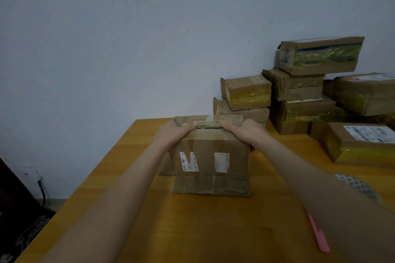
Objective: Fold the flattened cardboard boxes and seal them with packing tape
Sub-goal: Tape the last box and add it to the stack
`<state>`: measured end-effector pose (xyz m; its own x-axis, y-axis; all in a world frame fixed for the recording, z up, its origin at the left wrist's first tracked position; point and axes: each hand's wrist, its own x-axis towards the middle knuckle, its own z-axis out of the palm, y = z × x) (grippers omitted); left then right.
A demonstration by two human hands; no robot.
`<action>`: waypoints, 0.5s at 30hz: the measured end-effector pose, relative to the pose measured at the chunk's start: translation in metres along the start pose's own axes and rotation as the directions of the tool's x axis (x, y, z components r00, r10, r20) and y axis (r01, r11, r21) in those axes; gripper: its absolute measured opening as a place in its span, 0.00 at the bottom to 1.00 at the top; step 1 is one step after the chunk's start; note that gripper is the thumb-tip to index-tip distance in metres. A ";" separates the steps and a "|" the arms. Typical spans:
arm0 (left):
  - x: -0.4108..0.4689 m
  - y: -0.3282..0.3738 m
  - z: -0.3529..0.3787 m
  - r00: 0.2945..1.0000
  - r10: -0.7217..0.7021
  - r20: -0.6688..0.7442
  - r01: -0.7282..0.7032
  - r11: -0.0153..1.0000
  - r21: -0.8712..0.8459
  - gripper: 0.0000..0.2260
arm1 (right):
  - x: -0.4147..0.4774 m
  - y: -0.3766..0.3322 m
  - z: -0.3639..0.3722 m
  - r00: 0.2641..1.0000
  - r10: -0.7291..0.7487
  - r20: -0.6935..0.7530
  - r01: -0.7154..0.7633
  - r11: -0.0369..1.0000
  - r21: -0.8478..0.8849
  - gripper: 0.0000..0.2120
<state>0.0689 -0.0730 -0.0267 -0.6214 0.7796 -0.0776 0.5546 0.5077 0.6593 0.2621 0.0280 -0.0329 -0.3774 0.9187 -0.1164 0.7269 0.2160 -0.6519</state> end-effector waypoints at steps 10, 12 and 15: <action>-0.026 0.005 -0.006 0.956 0.290 -0.041 -0.243 0.863 0.442 0.22 | -0.024 -0.020 -0.008 0.905 -0.425 0.026 0.413 0.864 -0.288 0.25; -0.032 0.009 0.001 0.947 0.320 0.032 -0.296 0.827 0.478 0.20 | -0.027 -0.022 0.004 0.870 -0.472 0.143 0.488 0.782 -0.386 0.22; -0.036 -0.003 -0.006 0.962 0.266 -0.059 -0.235 0.920 0.312 0.17 | -0.025 -0.004 0.001 0.940 -0.340 -0.033 0.325 0.919 -0.222 0.20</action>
<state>0.0861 -0.1050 -0.0214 -0.4831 0.8635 0.1448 0.8294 0.3983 0.3917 0.2679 0.0036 -0.0282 -0.5828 0.8010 0.1372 0.6731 0.5703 -0.4709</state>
